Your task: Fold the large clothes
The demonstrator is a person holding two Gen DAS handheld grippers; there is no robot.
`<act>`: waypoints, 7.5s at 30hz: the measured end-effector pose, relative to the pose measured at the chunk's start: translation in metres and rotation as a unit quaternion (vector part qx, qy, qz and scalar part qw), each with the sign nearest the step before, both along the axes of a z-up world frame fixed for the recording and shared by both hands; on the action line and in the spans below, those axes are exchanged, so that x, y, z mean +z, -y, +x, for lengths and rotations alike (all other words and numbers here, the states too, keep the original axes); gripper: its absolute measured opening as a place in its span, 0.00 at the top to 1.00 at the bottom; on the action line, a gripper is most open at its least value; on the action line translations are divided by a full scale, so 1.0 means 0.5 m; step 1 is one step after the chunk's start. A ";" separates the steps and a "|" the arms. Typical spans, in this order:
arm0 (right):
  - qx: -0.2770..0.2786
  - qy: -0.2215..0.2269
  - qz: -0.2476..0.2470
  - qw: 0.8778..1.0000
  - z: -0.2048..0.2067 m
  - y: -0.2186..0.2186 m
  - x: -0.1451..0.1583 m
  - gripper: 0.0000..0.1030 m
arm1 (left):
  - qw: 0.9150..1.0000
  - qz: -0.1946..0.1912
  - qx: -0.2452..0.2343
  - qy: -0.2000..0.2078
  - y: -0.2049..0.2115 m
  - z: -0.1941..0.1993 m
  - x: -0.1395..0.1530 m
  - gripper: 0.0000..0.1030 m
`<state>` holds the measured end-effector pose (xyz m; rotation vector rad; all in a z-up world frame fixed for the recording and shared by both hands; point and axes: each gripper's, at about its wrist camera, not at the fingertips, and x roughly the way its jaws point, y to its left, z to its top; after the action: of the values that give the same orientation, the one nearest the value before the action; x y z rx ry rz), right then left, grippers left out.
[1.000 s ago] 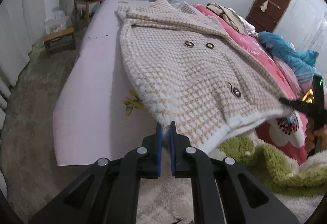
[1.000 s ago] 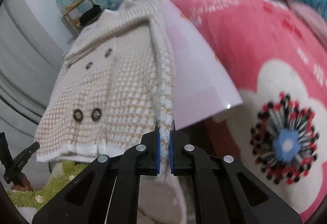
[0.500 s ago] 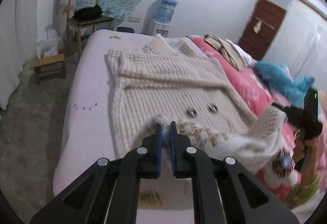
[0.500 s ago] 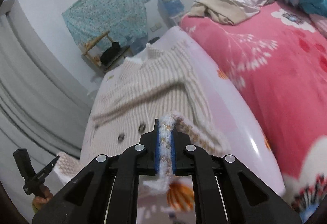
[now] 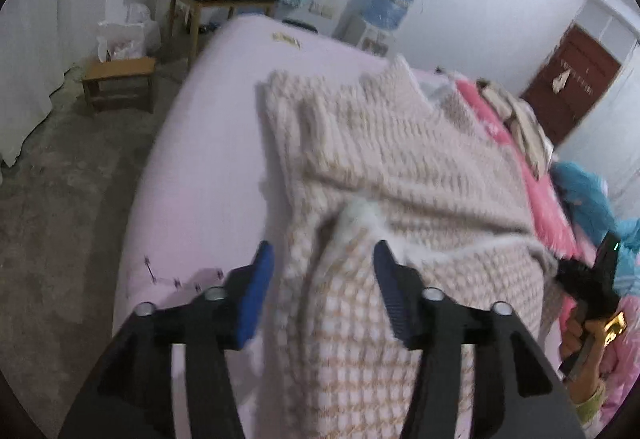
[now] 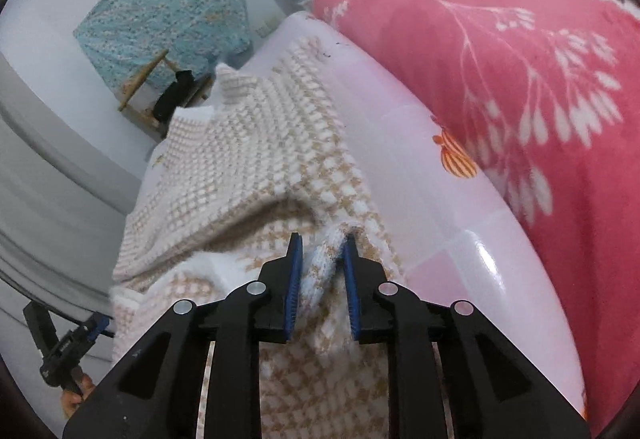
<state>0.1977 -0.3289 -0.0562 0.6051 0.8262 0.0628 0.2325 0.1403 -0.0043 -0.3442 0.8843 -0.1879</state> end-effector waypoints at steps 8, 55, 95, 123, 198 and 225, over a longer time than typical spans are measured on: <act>-0.022 0.051 -0.012 0.998 -0.072 0.028 0.068 0.39 | 0.998 0.009 -0.040 0.042 0.021 -0.082 0.053 0.45; -0.053 0.070 -0.099 0.991 -0.261 -0.038 0.077 0.90 | 0.998 0.006 0.040 0.047 0.088 -0.241 0.017 0.91; 0.076 -0.001 -0.220 0.973 -0.022 -0.122 0.039 0.90 | 0.979 0.198 -0.044 -0.004 0.110 -0.047 -0.044 0.68; 0.025 0.004 -0.147 0.989 0.019 -0.053 0.009 0.97 | 0.991 0.125 -0.003 0.039 0.074 -0.006 -0.043 0.90; 0.296 0.034 -0.151 0.943 -0.124 -0.422 0.013 0.85 | 0.991 0.079 -0.109 0.022 0.207 -0.173 -0.071 0.65; 0.278 0.013 -0.123 0.952 -0.023 -0.444 0.021 0.86 | 0.993 0.095 -0.070 0.014 0.163 -0.168 -0.081 0.65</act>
<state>0.1863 -0.1069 -0.0457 0.1222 0.9416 0.4751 0.1484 0.0590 -0.0450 -0.1019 0.8906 -0.2349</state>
